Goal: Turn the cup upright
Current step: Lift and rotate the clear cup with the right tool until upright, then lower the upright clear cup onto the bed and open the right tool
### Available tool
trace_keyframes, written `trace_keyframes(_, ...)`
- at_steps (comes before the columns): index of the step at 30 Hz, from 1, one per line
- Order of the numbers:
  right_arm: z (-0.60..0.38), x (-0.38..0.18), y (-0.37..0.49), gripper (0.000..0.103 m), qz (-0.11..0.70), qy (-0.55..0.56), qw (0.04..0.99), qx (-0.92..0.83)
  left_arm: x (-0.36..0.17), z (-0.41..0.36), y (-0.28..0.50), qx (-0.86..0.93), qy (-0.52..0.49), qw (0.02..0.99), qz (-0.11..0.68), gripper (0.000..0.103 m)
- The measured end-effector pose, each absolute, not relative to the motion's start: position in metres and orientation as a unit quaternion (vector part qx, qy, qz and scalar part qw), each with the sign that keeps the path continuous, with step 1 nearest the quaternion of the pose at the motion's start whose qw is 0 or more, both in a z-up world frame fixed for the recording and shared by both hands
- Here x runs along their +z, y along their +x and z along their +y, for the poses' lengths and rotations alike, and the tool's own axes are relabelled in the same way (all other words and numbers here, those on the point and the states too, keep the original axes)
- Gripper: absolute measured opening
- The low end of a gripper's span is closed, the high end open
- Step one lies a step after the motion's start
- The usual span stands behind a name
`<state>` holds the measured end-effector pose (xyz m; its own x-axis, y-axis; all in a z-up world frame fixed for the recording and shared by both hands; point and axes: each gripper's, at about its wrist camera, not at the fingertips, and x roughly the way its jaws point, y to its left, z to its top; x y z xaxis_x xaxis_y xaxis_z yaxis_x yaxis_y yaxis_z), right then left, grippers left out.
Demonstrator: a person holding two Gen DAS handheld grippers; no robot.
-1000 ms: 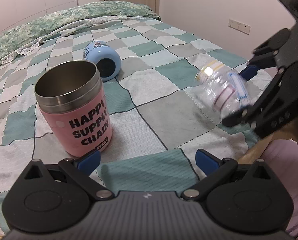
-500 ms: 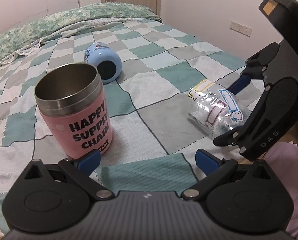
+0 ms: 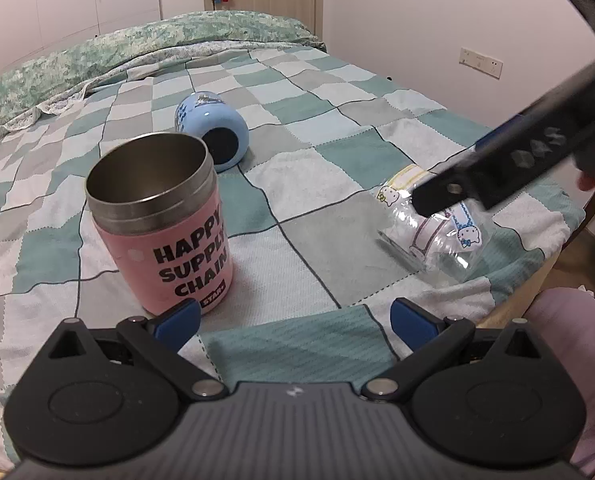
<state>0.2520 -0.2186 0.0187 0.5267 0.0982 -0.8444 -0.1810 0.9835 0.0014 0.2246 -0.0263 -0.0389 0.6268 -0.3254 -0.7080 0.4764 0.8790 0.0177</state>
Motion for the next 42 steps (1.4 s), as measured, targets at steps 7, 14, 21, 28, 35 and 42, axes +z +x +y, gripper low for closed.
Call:
trace_keyframes(7, -0.194, 0.000, 0.291, 0.101, 0.528, -0.077, 0.843, 0.068, -0.041, -0.021, 0.230, -0.224, 0.093, 0.897, 0.368, 0.103)
trace_keyframes(14, -0.186, -0.016, 0.313, 0.091, 0.554, -0.089, 0.826, 0.047, -0.044, -0.022, 0.236, -0.229, 0.091, 0.896, 0.371, 0.103)
trace_keyframes(21, -0.191, -0.020, 0.315, 0.062, 0.560, -0.078, 0.824, 0.046, -0.049, -0.020, 0.241, -0.221, 0.089, 0.895, 0.377, 0.103)
trace_keyframes(28, -0.203, -0.004, 0.296, 0.061, 0.521, -0.065, 0.849, 0.054, -0.042, -0.024, 0.233, -0.218, 0.093, 0.898, 0.371, 0.103)
trace_keyframes(35, -0.222, 0.010, 0.261, 0.061, 0.422, -0.035, 0.903, 0.073, -0.034, -0.028, 0.223, -0.213, 0.088, 0.903, 0.363, 0.103)
trace_keyframes(42, -0.238, 0.007, 0.227, 0.061, 0.296, -0.007, 0.951, 0.084, -0.031, -0.032, 0.218, -0.201, 0.082, 0.906, 0.364, 0.103)
